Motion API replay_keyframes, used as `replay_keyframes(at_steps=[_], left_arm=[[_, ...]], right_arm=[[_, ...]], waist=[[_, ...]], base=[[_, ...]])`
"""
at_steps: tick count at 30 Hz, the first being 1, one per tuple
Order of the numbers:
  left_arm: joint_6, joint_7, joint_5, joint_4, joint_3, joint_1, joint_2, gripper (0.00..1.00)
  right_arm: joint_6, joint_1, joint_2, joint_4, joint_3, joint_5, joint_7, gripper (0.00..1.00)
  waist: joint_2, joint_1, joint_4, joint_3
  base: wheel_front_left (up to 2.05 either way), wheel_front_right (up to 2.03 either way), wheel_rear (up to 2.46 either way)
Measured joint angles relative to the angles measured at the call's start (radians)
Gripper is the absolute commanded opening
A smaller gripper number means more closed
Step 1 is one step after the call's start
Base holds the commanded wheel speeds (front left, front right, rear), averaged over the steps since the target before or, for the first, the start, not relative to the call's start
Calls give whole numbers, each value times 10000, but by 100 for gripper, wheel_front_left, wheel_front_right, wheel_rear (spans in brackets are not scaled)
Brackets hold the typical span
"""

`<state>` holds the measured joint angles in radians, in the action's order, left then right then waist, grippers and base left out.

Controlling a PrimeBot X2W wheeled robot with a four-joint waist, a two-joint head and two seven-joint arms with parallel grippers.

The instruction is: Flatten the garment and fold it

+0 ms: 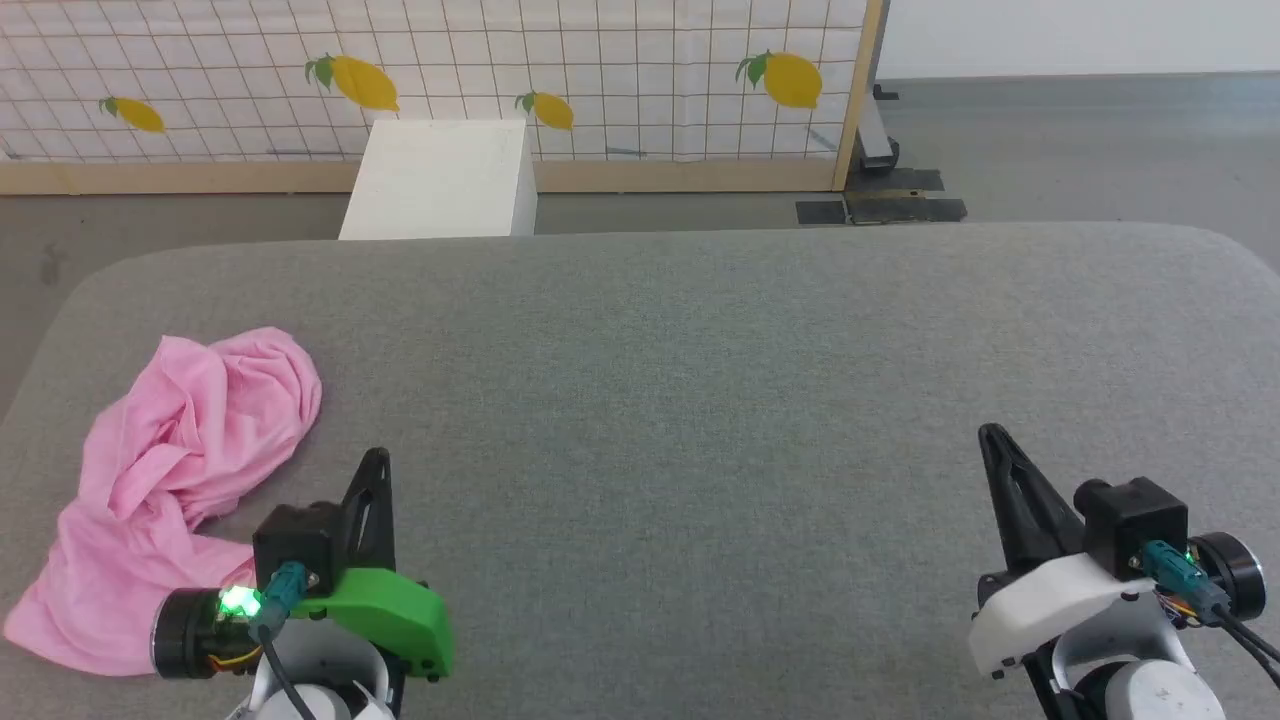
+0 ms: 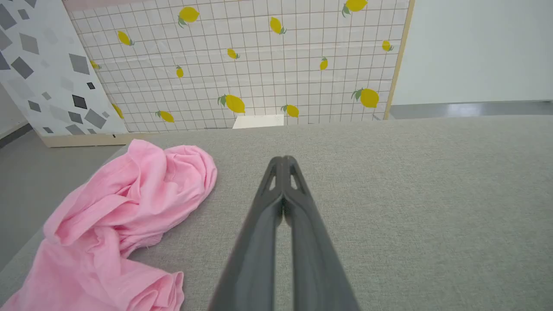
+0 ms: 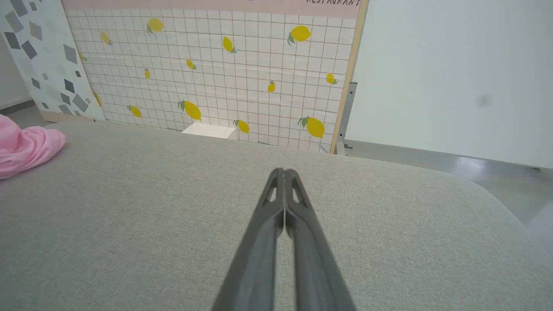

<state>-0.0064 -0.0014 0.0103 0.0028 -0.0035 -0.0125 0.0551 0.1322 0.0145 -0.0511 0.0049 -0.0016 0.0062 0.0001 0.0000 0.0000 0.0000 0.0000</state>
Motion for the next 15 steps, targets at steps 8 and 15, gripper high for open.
replay_keyframes(at_steps=[8,15], left_arm=[[0,0,0,0,0,0,0,0],[0,0,0,0,0,0,0,0]], right_arm=[[0,0,0,0,0,0,0,0],[0,0,0,0,0,0,0,0]], waist=[[0,0,0,0],[0,0,0,0]], base=[[0,0,0],[0,0,0]])
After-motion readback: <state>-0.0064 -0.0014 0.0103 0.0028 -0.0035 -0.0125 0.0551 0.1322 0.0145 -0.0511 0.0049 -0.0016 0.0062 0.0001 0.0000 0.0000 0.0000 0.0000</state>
